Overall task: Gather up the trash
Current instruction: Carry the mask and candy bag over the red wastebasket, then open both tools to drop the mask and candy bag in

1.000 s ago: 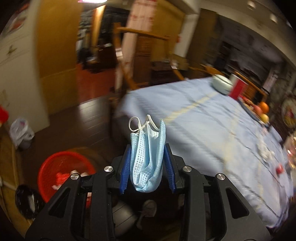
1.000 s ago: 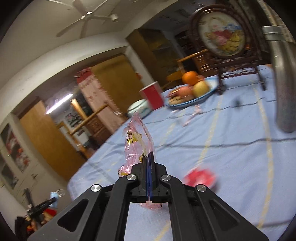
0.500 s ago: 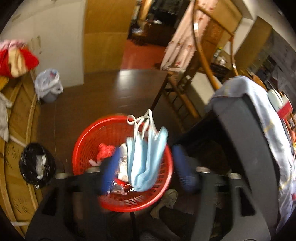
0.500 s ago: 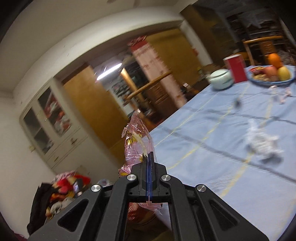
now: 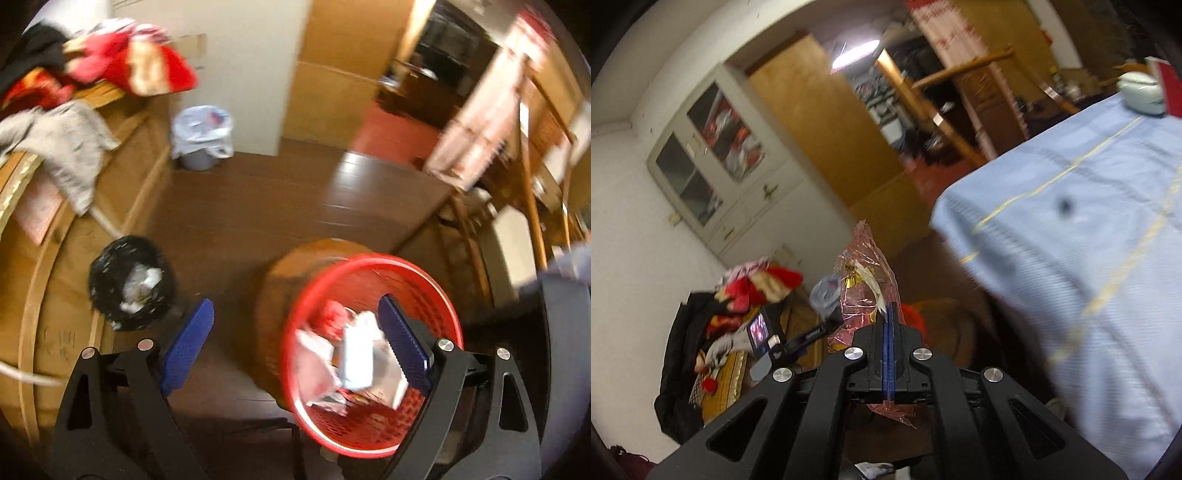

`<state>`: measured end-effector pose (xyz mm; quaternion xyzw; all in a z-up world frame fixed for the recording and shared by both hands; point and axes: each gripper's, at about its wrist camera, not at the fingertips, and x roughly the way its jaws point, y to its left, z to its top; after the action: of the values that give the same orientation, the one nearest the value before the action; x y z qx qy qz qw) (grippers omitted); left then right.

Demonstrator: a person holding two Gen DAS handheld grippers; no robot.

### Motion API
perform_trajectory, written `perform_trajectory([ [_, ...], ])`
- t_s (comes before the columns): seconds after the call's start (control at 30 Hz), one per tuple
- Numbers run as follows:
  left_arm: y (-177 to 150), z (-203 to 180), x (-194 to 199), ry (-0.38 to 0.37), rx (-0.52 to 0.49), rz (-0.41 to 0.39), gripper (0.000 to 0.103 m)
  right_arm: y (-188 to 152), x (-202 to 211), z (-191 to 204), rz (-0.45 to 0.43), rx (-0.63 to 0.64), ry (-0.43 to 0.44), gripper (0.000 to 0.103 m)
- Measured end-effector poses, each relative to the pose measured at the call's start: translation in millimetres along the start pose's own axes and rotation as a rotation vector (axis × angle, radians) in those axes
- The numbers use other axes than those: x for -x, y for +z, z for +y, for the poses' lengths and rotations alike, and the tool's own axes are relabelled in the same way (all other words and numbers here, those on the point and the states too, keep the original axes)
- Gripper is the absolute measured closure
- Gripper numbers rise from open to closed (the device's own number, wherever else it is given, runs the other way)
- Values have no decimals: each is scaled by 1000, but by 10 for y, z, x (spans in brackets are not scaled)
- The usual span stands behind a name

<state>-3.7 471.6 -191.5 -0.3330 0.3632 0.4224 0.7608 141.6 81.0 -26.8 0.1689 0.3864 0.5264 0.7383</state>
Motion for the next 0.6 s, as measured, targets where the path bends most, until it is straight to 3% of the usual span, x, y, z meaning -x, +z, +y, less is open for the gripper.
perform_trajectory([
  [0.17,84,251,3,20,93,4,13,-67,-787,295,122,22,30,102],
  [0.43,91,218,-83,37,83,23,13,-190,-2058,669,293,76,12,95],
  [0.47,94,226,-85,36,87,24,13,-218,-2143,673,306,74,0,76],
  [0.5,94,235,-98,34,89,24,13,-251,-2202,665,305,65,-19,50],
  [0.53,97,238,-93,29,90,24,13,-289,-2220,649,296,53,-36,44],
  [0.6,98,244,-79,23,91,22,13,-334,-2179,605,304,39,-23,44],
])
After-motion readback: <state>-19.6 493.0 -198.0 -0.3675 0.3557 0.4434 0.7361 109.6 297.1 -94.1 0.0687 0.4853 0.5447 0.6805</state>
